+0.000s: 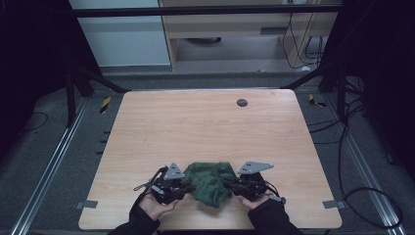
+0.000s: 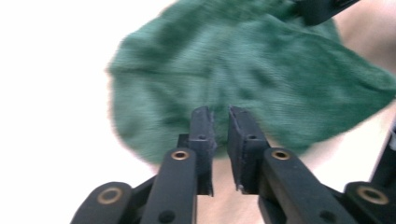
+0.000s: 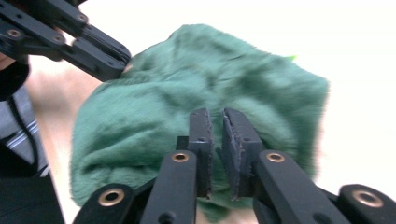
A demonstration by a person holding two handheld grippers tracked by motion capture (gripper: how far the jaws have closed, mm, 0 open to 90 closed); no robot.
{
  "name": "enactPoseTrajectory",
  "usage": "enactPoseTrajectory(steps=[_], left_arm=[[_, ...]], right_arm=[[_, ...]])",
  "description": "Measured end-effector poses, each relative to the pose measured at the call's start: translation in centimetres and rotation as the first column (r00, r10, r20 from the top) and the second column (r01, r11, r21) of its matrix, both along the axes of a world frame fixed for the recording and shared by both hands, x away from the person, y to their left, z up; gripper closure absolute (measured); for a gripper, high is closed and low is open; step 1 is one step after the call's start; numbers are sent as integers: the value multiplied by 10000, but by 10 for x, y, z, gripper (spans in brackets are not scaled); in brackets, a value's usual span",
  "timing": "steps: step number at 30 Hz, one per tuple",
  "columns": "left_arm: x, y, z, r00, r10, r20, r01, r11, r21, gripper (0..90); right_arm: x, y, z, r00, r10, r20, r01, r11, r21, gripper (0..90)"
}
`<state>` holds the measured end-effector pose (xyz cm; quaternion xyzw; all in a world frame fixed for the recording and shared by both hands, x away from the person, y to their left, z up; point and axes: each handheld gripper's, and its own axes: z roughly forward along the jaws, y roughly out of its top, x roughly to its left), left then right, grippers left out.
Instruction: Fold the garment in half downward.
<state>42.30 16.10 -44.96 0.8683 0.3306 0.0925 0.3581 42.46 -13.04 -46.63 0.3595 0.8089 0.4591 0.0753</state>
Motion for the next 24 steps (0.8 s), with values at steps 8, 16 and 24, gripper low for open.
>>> enactPoseTrajectory(steps=[8,16,24], left_arm=[[13,40,1,9884,1500,235,-1495,9886,-200,595],[19,65,-2,9714,2338,415,-2324,9719,-365,479],[22,87,-6,9550,2942,367,-2931,9555,-322,413]], right_arm=[[8,-33,6,9880,-1490,399,1490,9888,22,660],[12,-61,4,9646,-2622,296,2624,9650,-36,569],[16,-84,-3,9436,-3301,270,3308,9431,-329,456]])
